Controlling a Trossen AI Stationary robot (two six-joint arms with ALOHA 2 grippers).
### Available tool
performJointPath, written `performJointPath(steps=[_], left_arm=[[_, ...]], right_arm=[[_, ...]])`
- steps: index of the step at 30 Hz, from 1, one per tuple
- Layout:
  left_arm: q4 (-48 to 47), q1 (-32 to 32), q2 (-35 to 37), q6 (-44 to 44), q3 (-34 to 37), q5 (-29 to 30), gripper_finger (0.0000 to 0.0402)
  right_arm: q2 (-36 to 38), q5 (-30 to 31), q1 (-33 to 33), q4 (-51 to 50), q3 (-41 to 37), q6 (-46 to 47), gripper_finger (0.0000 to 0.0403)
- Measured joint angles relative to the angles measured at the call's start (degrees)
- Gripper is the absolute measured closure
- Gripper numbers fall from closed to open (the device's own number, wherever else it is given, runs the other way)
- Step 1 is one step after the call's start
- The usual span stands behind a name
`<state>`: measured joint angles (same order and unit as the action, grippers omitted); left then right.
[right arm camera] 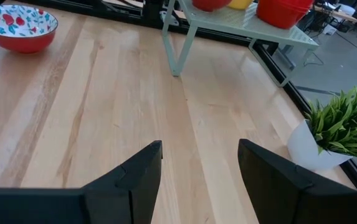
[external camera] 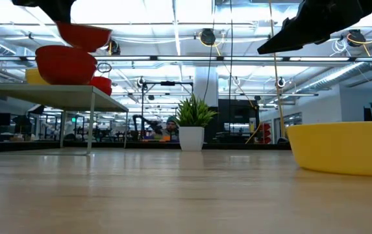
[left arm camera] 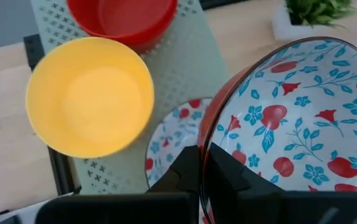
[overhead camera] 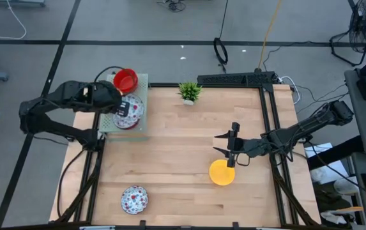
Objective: Pick & Place Mini bowls
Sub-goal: Stack the red and white bowl on the red and white bowls on the shelf
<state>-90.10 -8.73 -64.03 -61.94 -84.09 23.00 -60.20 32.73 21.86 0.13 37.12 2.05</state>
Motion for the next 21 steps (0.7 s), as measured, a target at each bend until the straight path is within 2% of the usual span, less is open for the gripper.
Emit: performJointPath(steps=[12,21], left_arm=[[0.16,-5.04,-3.56,5.02,0.0,-0.79,0.0389],[0.13,-7.83,-4.98,7.81,0.0,-5.09,0.0389]], right_arm=[[0.0,-0.02,-0.01,-0.43,0.0,0.54,0.0204],[-0.02,-0.01,0.0,-2.83,0.0,2.47,0.0204]])
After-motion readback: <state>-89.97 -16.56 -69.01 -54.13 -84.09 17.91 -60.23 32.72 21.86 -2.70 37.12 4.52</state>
